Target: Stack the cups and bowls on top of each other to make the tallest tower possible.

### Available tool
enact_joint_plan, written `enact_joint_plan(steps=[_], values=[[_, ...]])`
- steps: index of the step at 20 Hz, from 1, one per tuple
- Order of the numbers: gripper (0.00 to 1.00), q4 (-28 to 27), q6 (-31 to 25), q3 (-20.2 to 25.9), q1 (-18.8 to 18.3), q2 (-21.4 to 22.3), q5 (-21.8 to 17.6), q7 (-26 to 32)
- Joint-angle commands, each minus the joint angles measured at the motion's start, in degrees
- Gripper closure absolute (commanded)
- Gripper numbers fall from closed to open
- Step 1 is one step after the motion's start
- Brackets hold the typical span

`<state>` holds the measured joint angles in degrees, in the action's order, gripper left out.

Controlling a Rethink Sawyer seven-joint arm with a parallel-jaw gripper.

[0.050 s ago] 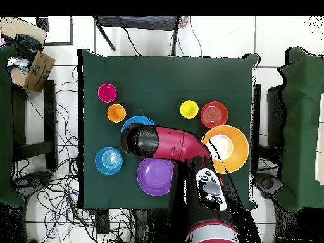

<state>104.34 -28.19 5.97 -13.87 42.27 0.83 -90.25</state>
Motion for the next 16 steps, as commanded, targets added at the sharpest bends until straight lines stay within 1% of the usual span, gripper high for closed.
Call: enact_joint_plan(steps=[1,16], values=[[0.0,-3.2,-4.8,3.2,0.7,-1.6,-3.5,-1.3],[0.0,-4.8,-4.5,3.7,0.3,-3.3,-3.7,-0.5]])
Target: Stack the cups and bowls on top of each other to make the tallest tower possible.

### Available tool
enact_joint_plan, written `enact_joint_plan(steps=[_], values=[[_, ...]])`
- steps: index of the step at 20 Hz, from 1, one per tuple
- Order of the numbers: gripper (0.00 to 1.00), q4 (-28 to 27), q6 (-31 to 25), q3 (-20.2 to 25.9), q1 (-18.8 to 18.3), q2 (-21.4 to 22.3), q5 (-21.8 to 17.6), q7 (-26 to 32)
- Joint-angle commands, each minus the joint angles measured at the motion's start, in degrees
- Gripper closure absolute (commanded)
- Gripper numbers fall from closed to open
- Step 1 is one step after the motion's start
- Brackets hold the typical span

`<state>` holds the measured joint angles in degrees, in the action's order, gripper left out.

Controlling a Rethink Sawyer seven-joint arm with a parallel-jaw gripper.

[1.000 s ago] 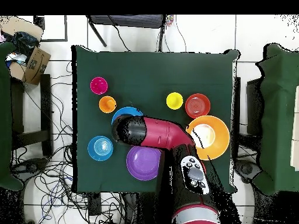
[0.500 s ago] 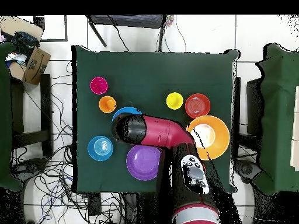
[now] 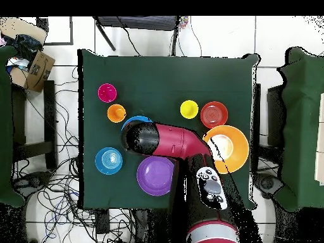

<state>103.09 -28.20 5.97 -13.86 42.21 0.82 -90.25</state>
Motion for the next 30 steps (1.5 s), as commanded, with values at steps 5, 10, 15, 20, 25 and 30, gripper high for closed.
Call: enact_joint_plan(steps=[5,10,15,20,25,30], values=[[0.0,-3.8,-4.1,3.7,0.3,-3.5,-3.9,-0.4],[0.0,-2.6,-3.4,4.0,0.0,-3.0,-4.0,-0.3],[0.0,-4.0,-3.9,3.9,0.3,-3.8,-4.0,-0.3],[0.0,-4.1,-3.8,4.0,0.2,-4.0,-3.9,-0.3],[0.0,-3.7,-3.6,4.0,0.0,-3.8,-3.9,-0.2],[0.0,-3.2,-3.3,4.3,-0.4,-3.6,-3.8,0.0]])
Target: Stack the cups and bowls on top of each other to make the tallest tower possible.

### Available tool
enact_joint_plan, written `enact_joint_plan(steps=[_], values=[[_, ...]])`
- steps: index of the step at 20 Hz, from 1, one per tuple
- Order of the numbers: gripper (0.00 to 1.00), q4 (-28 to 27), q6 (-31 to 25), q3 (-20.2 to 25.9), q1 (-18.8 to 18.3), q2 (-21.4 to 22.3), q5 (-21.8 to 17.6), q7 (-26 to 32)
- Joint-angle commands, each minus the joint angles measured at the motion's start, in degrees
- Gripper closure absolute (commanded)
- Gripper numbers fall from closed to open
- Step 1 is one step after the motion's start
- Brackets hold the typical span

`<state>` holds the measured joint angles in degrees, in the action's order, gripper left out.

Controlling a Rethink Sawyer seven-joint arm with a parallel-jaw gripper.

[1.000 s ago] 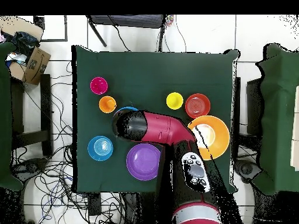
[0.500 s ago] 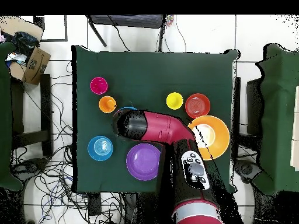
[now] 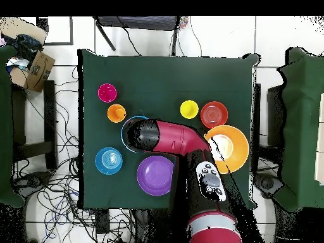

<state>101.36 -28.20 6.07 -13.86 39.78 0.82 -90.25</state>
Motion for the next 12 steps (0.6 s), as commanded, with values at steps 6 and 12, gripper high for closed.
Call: enact_joint_plan(steps=[6,12], values=[[0.0,-1.8,-4.5,3.9,0.0,-0.7,-3.7,-0.1],[0.0,-2.6,-5.9,3.6,0.0,-0.4,-3.5,-0.1]])
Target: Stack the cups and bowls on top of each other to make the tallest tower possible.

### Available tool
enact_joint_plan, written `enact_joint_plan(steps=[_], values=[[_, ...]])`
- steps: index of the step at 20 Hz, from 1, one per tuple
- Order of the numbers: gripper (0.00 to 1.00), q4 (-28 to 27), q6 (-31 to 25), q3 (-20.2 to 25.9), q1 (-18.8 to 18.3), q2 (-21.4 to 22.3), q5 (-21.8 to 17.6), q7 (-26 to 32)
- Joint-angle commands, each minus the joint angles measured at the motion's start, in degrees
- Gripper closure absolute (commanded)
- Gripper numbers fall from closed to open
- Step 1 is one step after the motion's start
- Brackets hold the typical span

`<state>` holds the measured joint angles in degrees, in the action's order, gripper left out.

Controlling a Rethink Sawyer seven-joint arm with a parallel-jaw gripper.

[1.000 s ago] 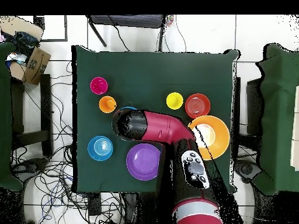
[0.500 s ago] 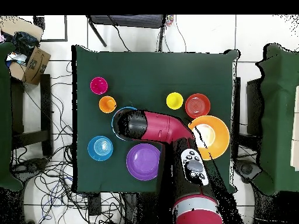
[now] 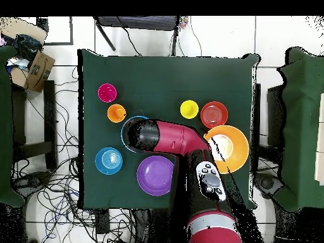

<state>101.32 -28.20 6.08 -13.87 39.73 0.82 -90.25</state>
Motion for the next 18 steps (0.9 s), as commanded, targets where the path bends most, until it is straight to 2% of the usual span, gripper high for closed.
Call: enact_joint_plan(steps=[1,18], values=[[0.0,-2.8,-6.0,3.5,0.0,-0.5,-3.5,-0.2],[0.0,-4.8,-7.3,0.6,0.0,-0.8,-3.3,-2.3]])
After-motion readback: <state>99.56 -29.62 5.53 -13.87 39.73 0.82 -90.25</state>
